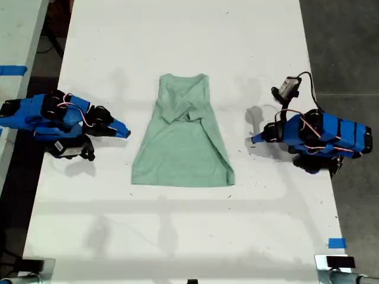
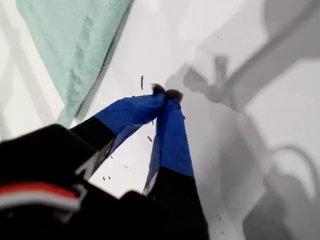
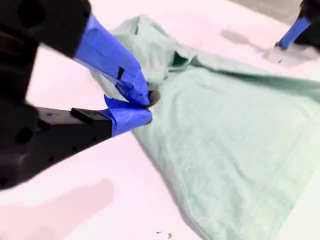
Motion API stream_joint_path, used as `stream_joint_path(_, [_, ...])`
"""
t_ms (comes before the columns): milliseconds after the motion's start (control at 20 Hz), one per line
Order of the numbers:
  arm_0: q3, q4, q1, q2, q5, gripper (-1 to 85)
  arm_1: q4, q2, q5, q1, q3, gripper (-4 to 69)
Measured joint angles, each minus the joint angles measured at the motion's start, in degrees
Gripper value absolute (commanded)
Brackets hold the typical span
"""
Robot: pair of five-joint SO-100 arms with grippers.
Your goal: Fold t shirt
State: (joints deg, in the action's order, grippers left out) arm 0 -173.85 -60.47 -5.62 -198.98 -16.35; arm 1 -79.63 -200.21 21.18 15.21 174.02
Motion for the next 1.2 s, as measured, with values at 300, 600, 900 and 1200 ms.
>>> stream_joint_path(300, [-8.7, 5.0, -5.5, -3.1, 5.3, 5.4, 0.0, 0.0, 0.0, 0.0, 0.0, -0.2])
stream_joint_path(600, [-9.7, 5.2, -5.2, -3.2, 10.5, 14.6, 0.0, 0.0, 0.0, 0.0, 0.0, -0.2])
stream_joint_path(900, [-9.7, 5.2, -3.4, -3.2, 11.1, 14.9, 0.0, 0.0, 0.1, 0.0, 0.0, -0.2])
stream_joint_path(1200, [-9.7, 5.2, -3.4, -3.2, 11.1, 14.9, 0.0, 0.0, 0.1, 0.0, 0.0, -0.2])
